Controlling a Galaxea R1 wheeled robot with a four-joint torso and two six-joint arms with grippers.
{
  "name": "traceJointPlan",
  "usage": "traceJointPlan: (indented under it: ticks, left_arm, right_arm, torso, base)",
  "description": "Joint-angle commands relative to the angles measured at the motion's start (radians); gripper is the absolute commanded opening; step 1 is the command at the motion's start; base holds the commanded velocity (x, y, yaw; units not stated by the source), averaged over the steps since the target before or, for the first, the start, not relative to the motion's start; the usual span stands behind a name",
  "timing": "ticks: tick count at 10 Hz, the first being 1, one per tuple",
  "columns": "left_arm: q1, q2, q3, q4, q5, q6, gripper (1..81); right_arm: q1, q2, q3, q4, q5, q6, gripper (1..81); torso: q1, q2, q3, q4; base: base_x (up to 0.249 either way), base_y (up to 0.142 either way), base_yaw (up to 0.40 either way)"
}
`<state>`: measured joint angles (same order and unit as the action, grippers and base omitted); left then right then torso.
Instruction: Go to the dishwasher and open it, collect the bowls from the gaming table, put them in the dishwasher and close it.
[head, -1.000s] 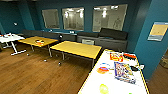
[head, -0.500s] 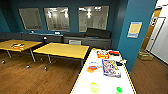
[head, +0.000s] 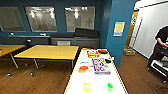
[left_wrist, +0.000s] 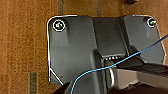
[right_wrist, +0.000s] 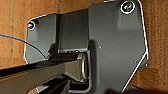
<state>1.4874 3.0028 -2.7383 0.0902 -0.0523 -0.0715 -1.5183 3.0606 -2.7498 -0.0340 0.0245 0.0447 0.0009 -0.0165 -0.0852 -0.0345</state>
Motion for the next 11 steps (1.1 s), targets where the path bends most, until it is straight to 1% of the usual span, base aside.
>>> traceJointPlan:
  ticks: [1, 8, 11]
  left_arm:
    - [-0.034, -0.005, 0.0, 0.002, 0.057, 0.007, 81.1]
    - [-0.029, -0.004, 0.0, -0.007, 0.054, 0.006, 81.1]
    - [-0.028, -0.004, 0.0, -0.004, 0.054, 0.006, 81.1]
  right_arm:
    - [0.043, -0.001, 0.003, 0.003, -0.055, -0.005, 81.1]
    - [0.04, -0.001, 0.003, 0.003, -0.055, -0.003, 81.1]
    - [0.037, -0.001, 0.003, 0.006, -0.055, -0.003, 81.1]
  torso:
    - [0.0, 0.0, 0.0, 0.0]
    - [0.0, 0.0, 0.0, 0.0]
    - [-0.001, -0.002, 0.001, 0.0]
  base:
    - [0.0, 0.0, 0.0]
    - [0.0, 0.0, 0.0]
    - [0.115, 0.0, 0.0]
